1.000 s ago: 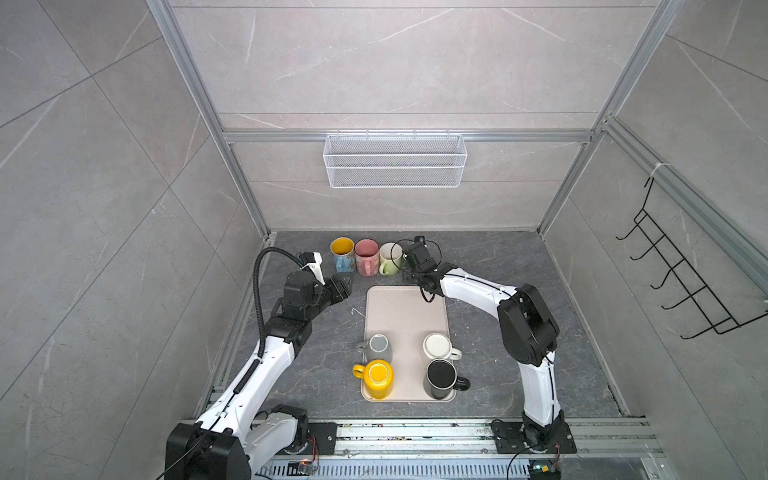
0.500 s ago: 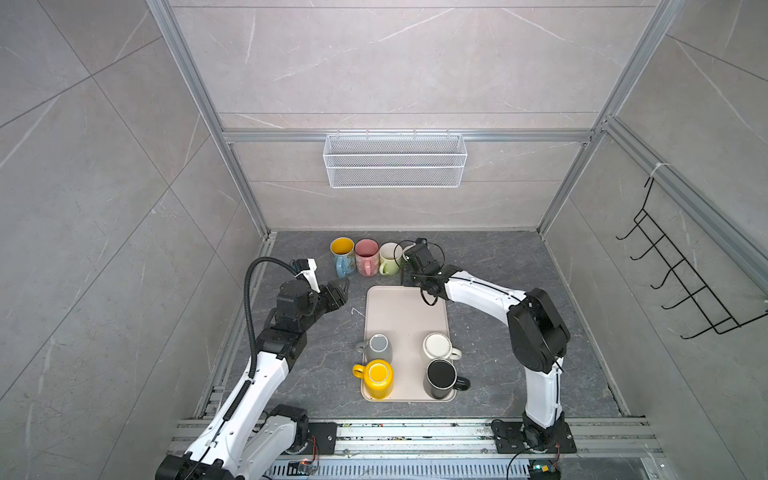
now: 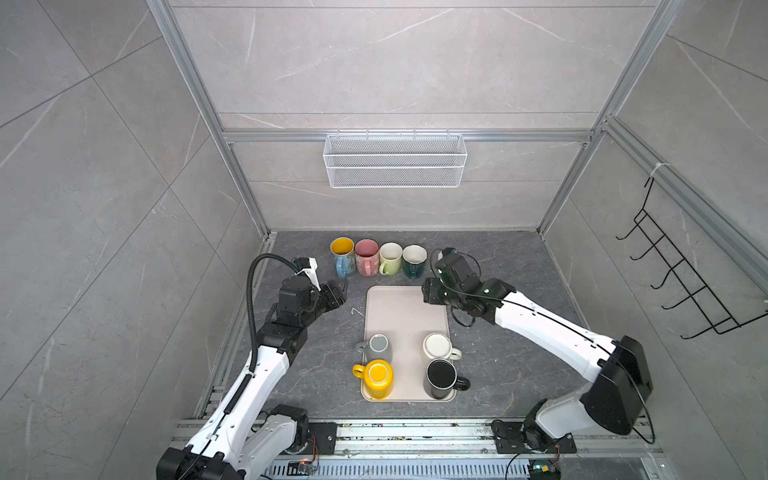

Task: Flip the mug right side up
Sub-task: 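Withdraw the right gripper and reach it to the upside-down white mug on the tray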

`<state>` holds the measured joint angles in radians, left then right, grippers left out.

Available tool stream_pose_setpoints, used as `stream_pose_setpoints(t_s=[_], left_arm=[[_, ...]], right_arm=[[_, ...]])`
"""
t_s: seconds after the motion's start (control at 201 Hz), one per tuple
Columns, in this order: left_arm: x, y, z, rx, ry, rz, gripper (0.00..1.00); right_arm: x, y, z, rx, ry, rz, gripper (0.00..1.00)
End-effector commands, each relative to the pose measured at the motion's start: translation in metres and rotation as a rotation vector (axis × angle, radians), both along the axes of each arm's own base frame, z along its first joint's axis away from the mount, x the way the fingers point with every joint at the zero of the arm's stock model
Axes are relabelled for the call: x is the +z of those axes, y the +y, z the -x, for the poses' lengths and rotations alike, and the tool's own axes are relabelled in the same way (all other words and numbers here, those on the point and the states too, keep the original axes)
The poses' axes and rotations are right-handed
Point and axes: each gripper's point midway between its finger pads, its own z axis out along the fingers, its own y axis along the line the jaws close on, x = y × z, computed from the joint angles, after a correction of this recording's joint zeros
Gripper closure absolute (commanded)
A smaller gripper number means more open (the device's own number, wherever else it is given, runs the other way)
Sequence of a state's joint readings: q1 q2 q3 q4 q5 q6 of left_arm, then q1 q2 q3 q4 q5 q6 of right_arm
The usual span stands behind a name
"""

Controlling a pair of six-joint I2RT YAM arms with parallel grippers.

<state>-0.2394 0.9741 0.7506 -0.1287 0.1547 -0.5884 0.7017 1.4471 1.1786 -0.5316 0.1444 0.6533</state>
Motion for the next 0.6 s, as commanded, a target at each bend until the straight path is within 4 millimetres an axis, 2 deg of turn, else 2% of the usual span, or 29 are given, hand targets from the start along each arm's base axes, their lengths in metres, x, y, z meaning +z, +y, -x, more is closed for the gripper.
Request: stream_pose_setpoints(t_s=[0.0,0.139,0.264,0.403,0.493,0.593], left_arm=[[0.015,0.005,-0.005,0.022,-0.041,-0.021,0.39],[0.01,0.01,-0.004,0.043,-0.033,-0.051,0.38],[0.007,0.015,-0.003,0.064,-0.033,-0.078,0.38],[0.007,0.019,-0.004,0.074,-0.044,-0.112,0.38],[0.007,0.019,-0.006,0.065,-0.046,-0.141,0.38],[0.004,0.02,-0.008,0.064,-0.041,-0.168,0.37]], right_arm=[[-0.032,-0.024,0.066,-0.052,0.25,-0.066,0.37],[-0.036,-0.046,0.106,-0.149,0.328,-0.168,0.36],[-0.037,-0.071,0.131,-0.252,0.367,-0.196,0.35],[-0.035,-0.086,0.147,-0.325,0.394,-0.225,0.33],[-0.044,-0.095,0.158,-0.408,0.443,-0.241,0.32],[-0.05,-0.096,0.162,-0.479,0.477,-0.288,0.33]])
